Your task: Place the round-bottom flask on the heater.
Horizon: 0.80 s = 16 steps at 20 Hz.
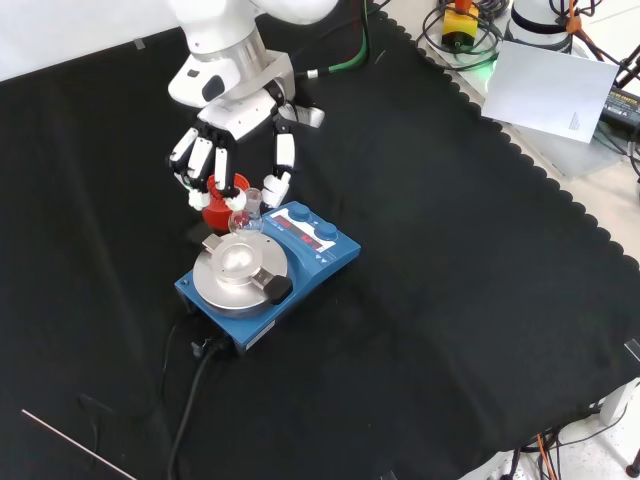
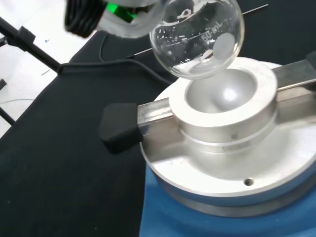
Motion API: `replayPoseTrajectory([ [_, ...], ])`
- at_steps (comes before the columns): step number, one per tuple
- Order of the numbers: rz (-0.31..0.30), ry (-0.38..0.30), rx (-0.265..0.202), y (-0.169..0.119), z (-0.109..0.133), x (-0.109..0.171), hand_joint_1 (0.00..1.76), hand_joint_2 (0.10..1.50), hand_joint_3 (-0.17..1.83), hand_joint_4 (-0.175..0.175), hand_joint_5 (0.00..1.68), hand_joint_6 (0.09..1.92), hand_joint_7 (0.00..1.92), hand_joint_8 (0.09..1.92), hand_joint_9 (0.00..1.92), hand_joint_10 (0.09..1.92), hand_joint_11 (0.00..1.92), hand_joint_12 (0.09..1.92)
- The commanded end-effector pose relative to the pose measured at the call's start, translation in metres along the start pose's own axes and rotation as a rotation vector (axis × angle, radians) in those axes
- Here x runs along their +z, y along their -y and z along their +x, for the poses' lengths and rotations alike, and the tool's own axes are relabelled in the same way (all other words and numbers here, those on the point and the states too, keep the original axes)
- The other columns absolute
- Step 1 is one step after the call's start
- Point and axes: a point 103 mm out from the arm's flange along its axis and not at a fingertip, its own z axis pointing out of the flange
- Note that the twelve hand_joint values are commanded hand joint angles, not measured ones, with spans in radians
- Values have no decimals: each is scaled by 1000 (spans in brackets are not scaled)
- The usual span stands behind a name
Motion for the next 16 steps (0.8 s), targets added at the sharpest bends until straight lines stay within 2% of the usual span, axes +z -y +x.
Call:
replayPoseTrajectory([
  [1, 21, -9, -19, -3, 2, 7, 1073, 712, 707, 175, 1102, 990, 516, 539, 660, 518, 252, 1318],
  [9, 50, -8, -15, -16, 1, 24, 1074, 711, 707, 175, 1104, 988, 516, 539, 660, 518, 251, 1318],
  [13, 41, -33, -13, -15, -9, 22, 1074, 710, 707, 175, 1104, 987, 515, 539, 660, 518, 251, 1317],
  [16, 57, -26, -12, -18, -8, 24, 1074, 710, 708, 175, 1105, 987, 515, 539, 660, 518, 251, 1317],
])
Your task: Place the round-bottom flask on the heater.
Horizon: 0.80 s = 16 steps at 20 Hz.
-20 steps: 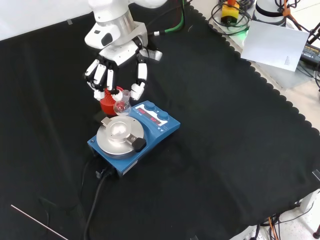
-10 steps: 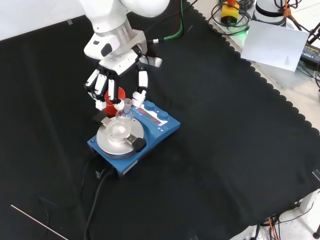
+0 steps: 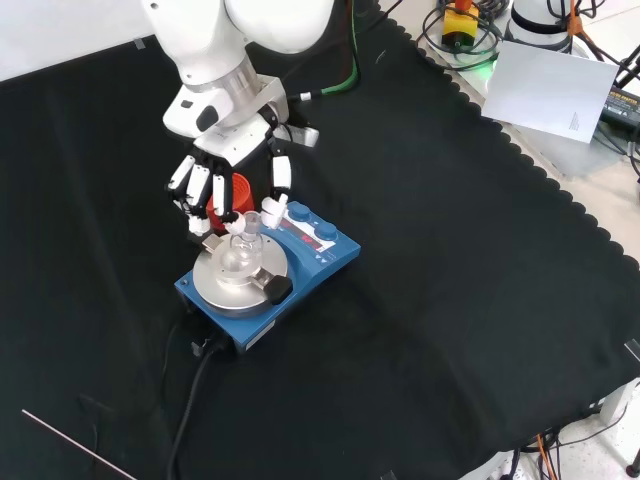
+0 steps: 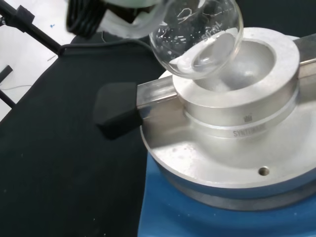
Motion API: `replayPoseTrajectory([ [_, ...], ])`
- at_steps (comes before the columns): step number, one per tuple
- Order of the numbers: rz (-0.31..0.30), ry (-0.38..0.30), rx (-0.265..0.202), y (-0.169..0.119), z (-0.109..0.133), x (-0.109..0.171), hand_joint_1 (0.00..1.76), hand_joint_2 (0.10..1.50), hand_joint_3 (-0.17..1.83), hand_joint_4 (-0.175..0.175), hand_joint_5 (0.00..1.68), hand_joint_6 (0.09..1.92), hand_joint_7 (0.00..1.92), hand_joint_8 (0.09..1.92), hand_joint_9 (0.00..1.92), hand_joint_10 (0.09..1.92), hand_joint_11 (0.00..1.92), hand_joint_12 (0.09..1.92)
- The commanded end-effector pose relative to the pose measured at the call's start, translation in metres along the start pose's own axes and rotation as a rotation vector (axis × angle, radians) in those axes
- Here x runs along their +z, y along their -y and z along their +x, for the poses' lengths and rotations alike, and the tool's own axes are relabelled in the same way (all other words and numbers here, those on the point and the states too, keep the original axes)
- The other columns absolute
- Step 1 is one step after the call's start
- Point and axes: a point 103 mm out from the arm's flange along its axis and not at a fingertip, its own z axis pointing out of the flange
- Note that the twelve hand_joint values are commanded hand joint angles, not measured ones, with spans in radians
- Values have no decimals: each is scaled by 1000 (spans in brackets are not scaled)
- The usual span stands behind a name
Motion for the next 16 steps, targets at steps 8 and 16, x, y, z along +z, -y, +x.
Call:
replayPoseTrajectory([
  [8, 15, -16, 7, -5, -18, 3, 1074, 710, 708, 175, 1105, 987, 515, 539, 660, 518, 252, 1317],
  [16, 32, -17, 16, -12, -17, 9, 1075, 709, 708, 175, 1105, 986, 515, 539, 660, 518, 252, 1317],
])
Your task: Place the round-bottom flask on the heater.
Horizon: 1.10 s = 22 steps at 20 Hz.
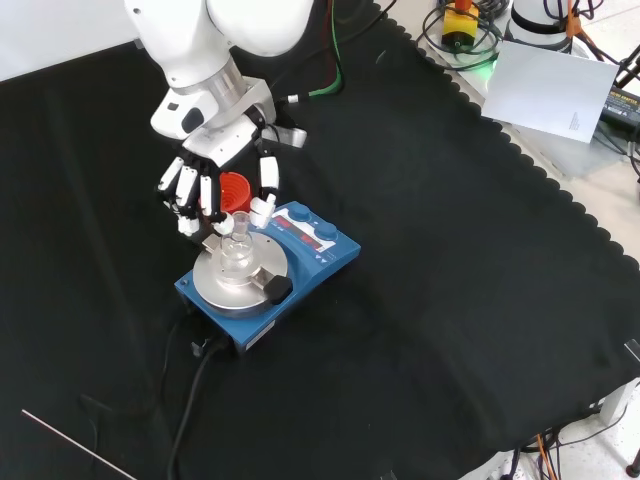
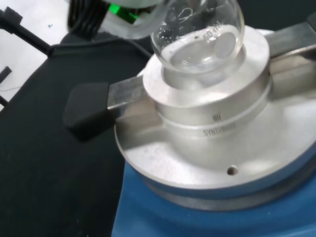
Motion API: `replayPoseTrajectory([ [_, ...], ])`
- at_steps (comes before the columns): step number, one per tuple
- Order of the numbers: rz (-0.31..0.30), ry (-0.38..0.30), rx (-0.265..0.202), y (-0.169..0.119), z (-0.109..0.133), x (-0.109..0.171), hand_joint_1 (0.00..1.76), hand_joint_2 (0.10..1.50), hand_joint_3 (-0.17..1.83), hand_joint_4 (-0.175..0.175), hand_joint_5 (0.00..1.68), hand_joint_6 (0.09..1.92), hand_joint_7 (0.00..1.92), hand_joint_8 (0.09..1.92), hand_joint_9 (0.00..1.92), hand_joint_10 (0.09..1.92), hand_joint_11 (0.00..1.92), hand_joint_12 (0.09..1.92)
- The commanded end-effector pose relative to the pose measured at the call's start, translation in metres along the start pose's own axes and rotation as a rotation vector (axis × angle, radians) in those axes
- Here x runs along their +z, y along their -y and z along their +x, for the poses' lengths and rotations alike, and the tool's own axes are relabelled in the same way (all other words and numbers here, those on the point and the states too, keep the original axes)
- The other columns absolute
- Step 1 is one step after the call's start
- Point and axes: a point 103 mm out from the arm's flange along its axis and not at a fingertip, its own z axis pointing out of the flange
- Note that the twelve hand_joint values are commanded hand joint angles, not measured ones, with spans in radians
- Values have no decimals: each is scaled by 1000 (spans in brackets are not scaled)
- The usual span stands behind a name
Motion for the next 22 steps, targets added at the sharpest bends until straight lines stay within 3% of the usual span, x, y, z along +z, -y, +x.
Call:
replayPoseTrajectory([
  [1, 17, 9, 4, -9, 3, 7, 1075, 709, 708, 175, 1105, 986, 515, 539, 660, 518, 252, 1317],
  [22, 33, -15, 2, -8, -6, 13, 1074, 710, 709, 175, 1105, 987, 513, 540, 659, 518, 251, 1317],
])
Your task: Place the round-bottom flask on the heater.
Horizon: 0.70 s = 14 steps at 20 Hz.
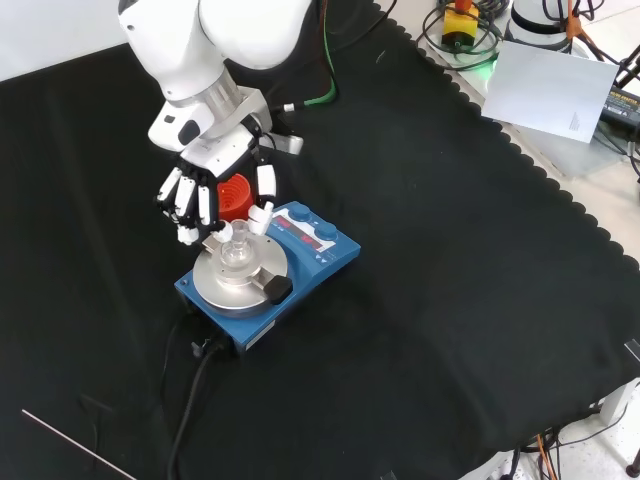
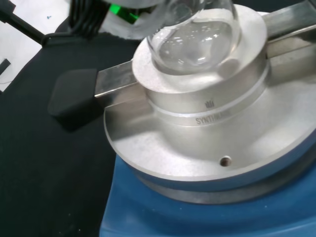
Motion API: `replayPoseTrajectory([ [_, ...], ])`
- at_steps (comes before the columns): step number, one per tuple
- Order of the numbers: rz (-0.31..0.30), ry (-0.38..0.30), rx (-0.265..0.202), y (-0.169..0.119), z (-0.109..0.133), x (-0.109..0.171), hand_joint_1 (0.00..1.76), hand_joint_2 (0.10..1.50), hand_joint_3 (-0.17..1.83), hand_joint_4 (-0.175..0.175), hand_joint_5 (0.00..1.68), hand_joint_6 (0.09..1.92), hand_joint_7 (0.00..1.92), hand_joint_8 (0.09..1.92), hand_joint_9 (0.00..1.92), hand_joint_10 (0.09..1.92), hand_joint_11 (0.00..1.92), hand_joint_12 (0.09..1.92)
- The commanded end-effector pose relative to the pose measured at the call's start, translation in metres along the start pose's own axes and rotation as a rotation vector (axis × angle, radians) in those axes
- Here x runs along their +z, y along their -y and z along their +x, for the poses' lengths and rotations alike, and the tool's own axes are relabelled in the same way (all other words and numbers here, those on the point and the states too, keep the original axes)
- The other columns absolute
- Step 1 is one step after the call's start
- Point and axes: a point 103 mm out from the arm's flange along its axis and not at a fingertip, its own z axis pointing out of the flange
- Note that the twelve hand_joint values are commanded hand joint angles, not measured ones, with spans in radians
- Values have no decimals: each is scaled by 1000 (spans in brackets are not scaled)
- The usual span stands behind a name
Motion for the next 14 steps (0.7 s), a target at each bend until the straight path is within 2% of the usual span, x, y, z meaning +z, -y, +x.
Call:
replayPoseTrajectory([
  [1, 22, -17, 0, -2, 1, 5, 1070, 725, 689, 175, 1093, 995, 509, 540, 655, 518, 246, 1319],
  [3, 38, -18, -2, -4, 2, 12, 1051, 829, 504, 175, 1053, 986, 471, 547, 622, 531, 207, 1336],
  [5, 44, -19, 7, -5, 0, 14, 995, 777, 508, 100, 938, 870, 433, 556, 588, 550, 175, 1338],
  [7, 48, -21, 14, -5, -1, 14, 970, 693, 630, 57, 861, 818, 408, 564, 565, 566, 154, 1344],
  [12, 43, -30, 8, -3, 0, 11, 953, 642, 705, 31, 760, 777, 381, 567, 542, 574, 135, 1346],
  [14, 43, -32, 0, -1, 0, 10, 935, 634, 710, 18, 661, 744, 372, 566, 535, 574, 131, 1346],
])
